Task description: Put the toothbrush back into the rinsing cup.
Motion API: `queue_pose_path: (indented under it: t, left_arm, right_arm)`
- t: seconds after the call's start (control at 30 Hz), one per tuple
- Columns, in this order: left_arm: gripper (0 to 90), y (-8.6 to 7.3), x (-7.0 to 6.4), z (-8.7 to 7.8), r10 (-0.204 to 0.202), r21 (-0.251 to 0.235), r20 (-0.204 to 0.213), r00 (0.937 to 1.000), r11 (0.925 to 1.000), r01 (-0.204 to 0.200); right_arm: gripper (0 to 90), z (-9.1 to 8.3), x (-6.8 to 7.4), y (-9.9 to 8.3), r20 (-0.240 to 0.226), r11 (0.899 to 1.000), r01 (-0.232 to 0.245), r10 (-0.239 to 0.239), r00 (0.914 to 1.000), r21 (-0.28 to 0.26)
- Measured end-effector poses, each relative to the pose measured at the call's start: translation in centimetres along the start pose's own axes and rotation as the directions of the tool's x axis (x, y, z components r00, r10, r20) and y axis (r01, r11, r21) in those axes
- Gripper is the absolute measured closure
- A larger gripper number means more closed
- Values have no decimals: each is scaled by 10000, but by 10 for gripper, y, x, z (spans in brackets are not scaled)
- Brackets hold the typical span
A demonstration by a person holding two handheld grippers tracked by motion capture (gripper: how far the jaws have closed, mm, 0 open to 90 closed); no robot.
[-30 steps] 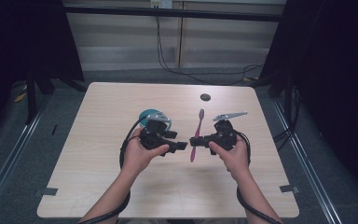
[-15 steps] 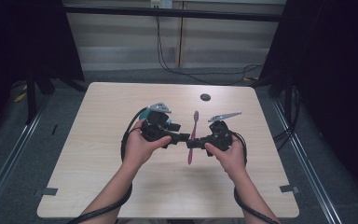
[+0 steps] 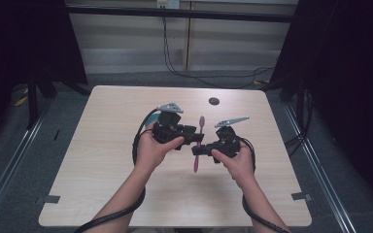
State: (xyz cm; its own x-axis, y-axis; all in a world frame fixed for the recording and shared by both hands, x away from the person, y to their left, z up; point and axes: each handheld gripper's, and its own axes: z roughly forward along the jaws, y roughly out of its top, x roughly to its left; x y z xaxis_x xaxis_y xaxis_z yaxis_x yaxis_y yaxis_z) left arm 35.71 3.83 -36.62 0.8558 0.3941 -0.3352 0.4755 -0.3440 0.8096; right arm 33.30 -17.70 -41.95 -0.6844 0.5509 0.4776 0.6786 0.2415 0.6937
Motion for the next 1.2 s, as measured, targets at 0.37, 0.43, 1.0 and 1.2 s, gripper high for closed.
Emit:
queue_pose_path:
  t: [0.37,0.43,1.0,1.2]
  left_arm:
    - [742,-2,2,5,-293,-208,115,9995,9993,296]
    - [754,-2,2,6,-424,-315,185,9989,9986,429]
    - [846,-1,-1,1,-434,-811,-53,9990,9958,429]
    - [848,1,-2,0,-421,-753,-183,9989,9963,406]
  right_arm:
    - [829,4,3,0,-196,10000,39,-40,9998,-61]
    - [829,4,3,0,-195,10000,23,-24,9998,-45]
    - [825,4,6,0,-520,9984,-249,223,9984,-507]
    - [823,4,7,1,-553,9978,-342,310,9980,-576]
